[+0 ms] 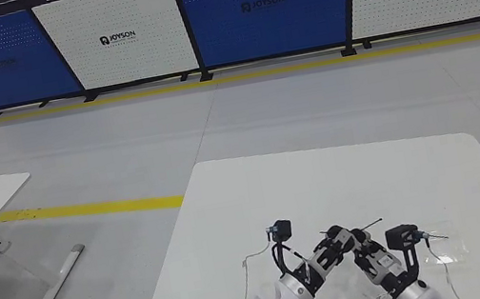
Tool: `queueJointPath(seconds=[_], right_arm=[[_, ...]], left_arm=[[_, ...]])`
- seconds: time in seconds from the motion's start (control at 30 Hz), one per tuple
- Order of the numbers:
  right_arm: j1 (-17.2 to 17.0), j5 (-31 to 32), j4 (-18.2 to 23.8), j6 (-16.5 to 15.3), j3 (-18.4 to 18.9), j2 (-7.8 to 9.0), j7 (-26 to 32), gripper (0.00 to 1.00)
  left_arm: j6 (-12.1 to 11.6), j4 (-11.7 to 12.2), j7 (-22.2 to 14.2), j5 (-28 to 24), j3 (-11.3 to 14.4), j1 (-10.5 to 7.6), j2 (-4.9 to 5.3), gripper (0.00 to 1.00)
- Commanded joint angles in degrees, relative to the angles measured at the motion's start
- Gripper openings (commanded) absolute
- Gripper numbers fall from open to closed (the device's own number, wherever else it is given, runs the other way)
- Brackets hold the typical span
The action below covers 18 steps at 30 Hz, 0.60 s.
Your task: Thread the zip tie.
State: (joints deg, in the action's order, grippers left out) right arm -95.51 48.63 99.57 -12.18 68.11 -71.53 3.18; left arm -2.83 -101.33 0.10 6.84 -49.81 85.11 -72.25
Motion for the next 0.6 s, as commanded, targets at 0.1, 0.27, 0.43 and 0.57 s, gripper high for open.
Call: queueJointPath(seconds=[0.1,0.27,0.43,0.57], right_arm=[[-0.1,0.2,0.1,-0.1,0.0,0.05,0.1,0.0],[-0.2,0.4,0.1,-0.1,0.1,0.09,0.2,0.0],[-0.1,0.6,-0.1,-0.1,0.1,0.13,0.3,0.0],[0.1,0.7,-0.6,0.0,0.0,0.12,0.3,0.0]], left_arm=[[-0.3,-0.4,-0.1,0.2,-0.1,0.15,0.0,0.0],[-0.5,-0.7,0.0,0.1,-0.4,0.4,0.01,0.0],[-0.9,-1.1,0.4,-0.2,-0.9,0.88,0.05,0.0],[-1.2,-1.7,0.6,-0.2,-1.4,1.36,0.13,0.0]])
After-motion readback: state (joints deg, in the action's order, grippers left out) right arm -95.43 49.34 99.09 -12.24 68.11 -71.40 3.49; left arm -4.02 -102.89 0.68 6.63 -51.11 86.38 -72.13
